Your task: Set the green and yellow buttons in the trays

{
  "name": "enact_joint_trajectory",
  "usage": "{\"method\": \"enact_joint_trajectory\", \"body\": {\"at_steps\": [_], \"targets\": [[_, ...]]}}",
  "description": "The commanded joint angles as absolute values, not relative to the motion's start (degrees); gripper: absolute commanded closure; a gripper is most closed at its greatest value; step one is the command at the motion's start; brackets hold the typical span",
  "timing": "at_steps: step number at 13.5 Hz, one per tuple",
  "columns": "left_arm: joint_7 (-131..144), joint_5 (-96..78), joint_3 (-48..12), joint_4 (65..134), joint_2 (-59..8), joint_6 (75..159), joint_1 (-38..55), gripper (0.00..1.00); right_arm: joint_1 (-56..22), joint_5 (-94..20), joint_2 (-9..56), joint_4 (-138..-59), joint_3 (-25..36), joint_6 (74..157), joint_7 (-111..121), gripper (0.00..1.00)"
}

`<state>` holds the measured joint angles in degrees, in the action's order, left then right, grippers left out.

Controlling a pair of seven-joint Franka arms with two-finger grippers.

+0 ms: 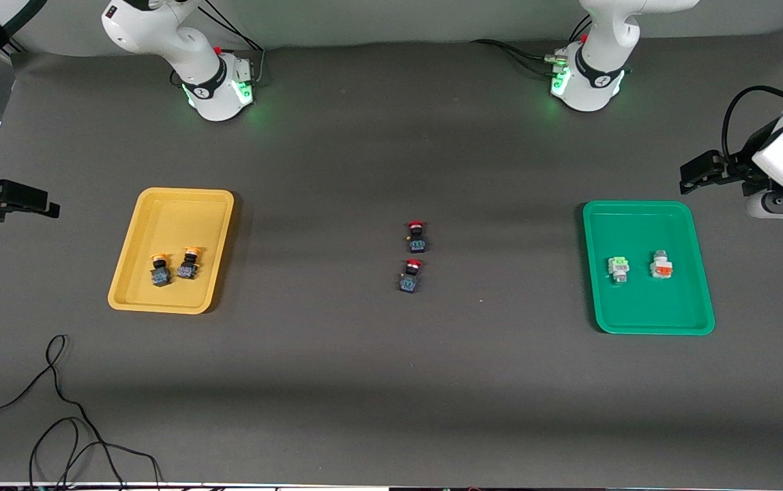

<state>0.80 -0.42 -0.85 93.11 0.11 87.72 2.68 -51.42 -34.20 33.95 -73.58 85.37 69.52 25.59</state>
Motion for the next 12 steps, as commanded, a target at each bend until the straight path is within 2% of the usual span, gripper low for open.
{"method": "enact_joint_trajectory", "body": {"at_steps": [1, 6, 10, 11, 12], "targets": [[0.1, -0.9, -0.3, 92.7, 1.0, 86.6, 3.2, 0.0, -47.0, -28.1, 28.5, -70.4, 77.1, 68.9, 23.8, 0.0], [0.1, -1.5, -0.2, 92.7, 1.0, 86.7, 3.2, 0.0, -32.9, -15.6, 19.5, -68.6, 50.8, 69.2, 12.3, 0.0], [0.1, -1.5, -0.2, 92.7, 1.0, 86.7, 3.2, 0.0, -17.7, -7.0, 15.3, -68.8, 27.1, 69.7, 6.3, 0.0], [0.1, -1.5, -0.2, 92.7, 1.0, 86.7, 3.2, 0.0, -16.3, -5.1, 14.8, -69.0, 23.7, 69.7, 4.7, 0.0], [0.1, -1.5, -0.2, 92.7, 0.9, 86.7, 3.2, 0.0, -16.3, -3.9, 14.7, -69.0, 22.9, 69.7, 4.0, 0.0]]}}
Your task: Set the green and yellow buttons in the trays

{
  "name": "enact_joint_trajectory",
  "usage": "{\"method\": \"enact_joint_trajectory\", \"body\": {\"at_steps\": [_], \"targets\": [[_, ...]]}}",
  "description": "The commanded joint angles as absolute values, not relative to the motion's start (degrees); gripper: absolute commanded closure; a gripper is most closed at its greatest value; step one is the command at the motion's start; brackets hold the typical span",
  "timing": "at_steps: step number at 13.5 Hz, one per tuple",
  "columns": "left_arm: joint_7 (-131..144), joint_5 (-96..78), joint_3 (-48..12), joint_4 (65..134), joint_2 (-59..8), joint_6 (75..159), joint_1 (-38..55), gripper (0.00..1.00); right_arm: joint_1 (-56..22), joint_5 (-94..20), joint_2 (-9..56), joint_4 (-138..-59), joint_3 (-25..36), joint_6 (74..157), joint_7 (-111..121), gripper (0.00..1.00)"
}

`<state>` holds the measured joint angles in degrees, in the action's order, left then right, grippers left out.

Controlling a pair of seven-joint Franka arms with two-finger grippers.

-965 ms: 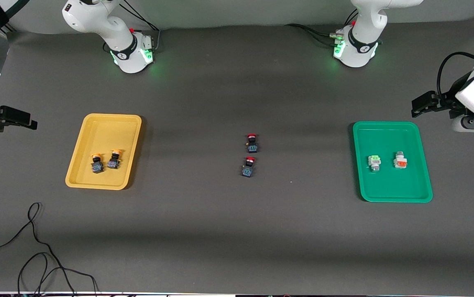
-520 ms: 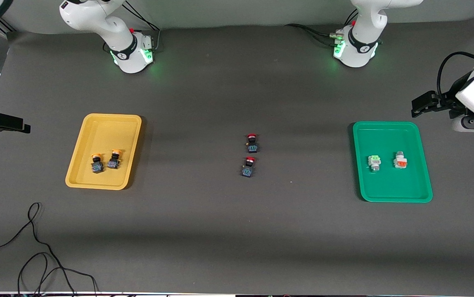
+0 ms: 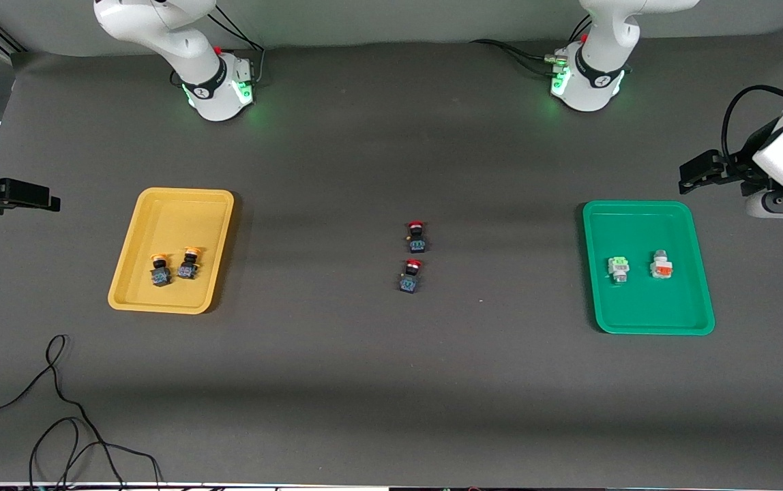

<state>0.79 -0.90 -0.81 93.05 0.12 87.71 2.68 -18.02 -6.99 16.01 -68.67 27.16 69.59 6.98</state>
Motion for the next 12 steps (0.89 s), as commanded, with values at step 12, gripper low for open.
{"method": "enact_joint_trajectory", "body": {"at_steps": [12], "targets": [[0.2, -1.6, -0.2, 92.8, 0.9, 87.0, 3.2, 0.0, 9.1, 2.9, 11.4, -71.7, -9.2, 70.3, -0.2, 0.0]]}}
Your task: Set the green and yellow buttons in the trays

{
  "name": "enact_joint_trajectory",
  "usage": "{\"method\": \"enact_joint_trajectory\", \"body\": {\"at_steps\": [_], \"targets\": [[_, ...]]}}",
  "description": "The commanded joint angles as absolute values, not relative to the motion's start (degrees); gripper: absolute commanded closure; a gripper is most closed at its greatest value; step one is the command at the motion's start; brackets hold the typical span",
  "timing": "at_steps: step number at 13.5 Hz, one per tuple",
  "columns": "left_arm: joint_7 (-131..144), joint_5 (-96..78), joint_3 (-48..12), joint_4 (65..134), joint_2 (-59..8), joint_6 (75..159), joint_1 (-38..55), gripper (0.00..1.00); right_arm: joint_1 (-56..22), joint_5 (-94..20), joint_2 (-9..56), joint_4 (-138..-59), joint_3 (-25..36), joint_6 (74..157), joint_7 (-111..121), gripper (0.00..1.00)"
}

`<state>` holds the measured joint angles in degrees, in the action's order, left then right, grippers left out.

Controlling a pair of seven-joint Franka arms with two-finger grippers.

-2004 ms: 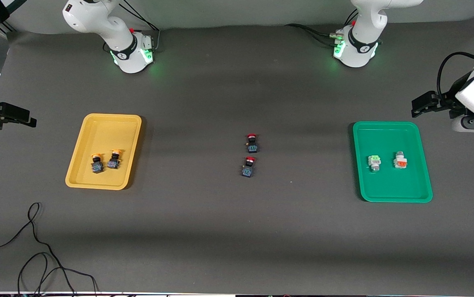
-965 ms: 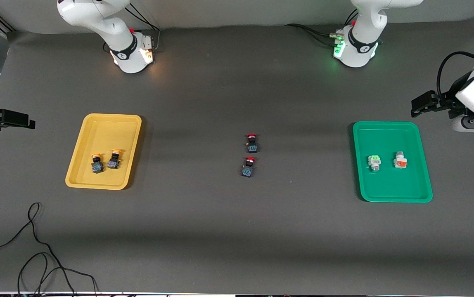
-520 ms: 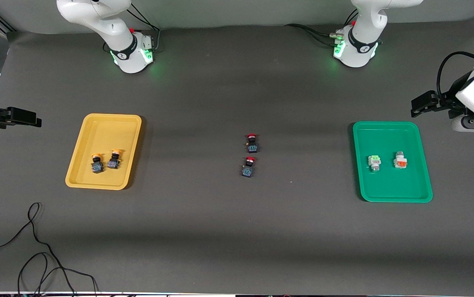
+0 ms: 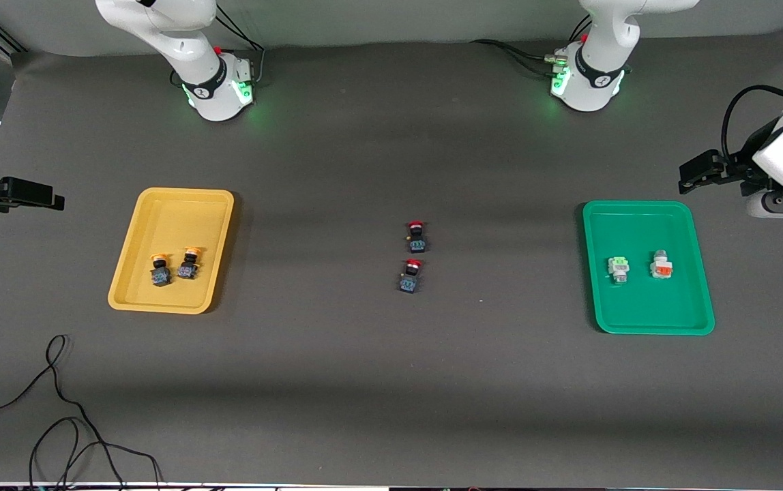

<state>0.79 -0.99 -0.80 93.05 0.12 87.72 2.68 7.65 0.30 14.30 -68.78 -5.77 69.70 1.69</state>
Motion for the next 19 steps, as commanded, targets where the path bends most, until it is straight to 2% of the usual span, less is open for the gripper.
{"method": "enact_joint_trajectory", "body": {"at_steps": [1, 3, 6, 9, 11, 13, 19], "targets": [[0.2, -1.7, -0.2, 92.8, 0.9, 87.0, 3.2, 0.0, 9.2, 2.6, 9.6, -73.9, -9.2, 72.2, -0.2, 0.0], [0.1, -1.7, -0.2, 92.7, 0.9, 87.1, 3.2, 0.0, 10.1, 2.5, 5.4, -79.9, -9.2, 76.6, -0.2, 0.0], [0.2, -1.7, -0.2, 92.7, 0.9, 87.2, 3.2, 0.0, 10.1, 2.5, 2.7, -83.9, -9.1, 79.4, 0.2, 0.0], [0.2, -1.6, -0.2, 92.7, 1.0, 87.1, 3.2, 0.0, 7.8, 2.7, -3.4, -89.7, -8.1, 82.3, -0.4, 0.0], [0.2, -1.7, -0.2, 92.7, 0.9, 87.2, 3.3, 0.0, 4.1, 2.1, -3.6, -90.3, -2.3, 83.3, -0.3, 0.0], [0.2, -1.5, -0.3, 92.7, 1.0, 87.1, 3.2, 0.0, 4.2, -1.9, -3.7, -90.3, 0.0, 83.3, -0.3, 0.0], [-1.1, -0.7, -0.2, 93.1, 1.8, 86.8, 3.2, 0.0, 4.8, -1.8, -3.1, -87.9, 0.3, 83.2, -0.3, 0.0]]}}
